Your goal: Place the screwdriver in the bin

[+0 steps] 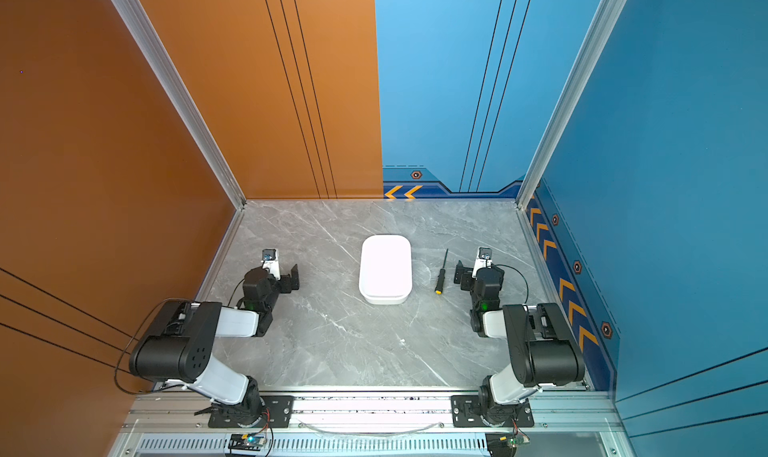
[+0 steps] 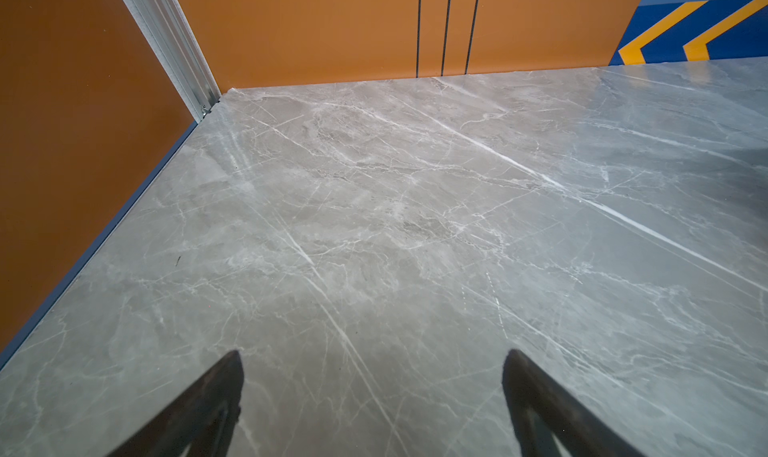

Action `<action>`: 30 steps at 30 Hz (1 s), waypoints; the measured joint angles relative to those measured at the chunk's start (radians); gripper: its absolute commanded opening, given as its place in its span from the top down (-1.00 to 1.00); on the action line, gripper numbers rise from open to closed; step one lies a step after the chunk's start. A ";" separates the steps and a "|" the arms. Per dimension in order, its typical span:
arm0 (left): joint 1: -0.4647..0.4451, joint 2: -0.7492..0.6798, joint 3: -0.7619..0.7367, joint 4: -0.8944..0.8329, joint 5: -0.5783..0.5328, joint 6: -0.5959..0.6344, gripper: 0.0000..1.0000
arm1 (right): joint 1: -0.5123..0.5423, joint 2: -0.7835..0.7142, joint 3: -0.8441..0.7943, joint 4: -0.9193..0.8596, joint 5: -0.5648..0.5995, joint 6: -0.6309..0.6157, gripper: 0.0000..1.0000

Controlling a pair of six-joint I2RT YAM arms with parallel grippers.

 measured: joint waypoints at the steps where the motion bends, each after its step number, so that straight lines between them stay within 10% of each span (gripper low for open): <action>1: 0.000 0.000 0.000 0.000 0.000 0.000 -0.96 | 0.000 0.000 0.000 0.000 0.000 0.000 -1.00; 18: 0.000 -0.005 0.000 -0.004 0.016 0.008 -0.96 | 0.024 -0.024 0.000 -0.027 0.035 -0.001 -0.95; 30: -0.108 -0.385 0.097 -0.304 0.160 0.010 -0.96 | 0.064 -0.369 0.420 -0.819 0.065 0.174 -0.96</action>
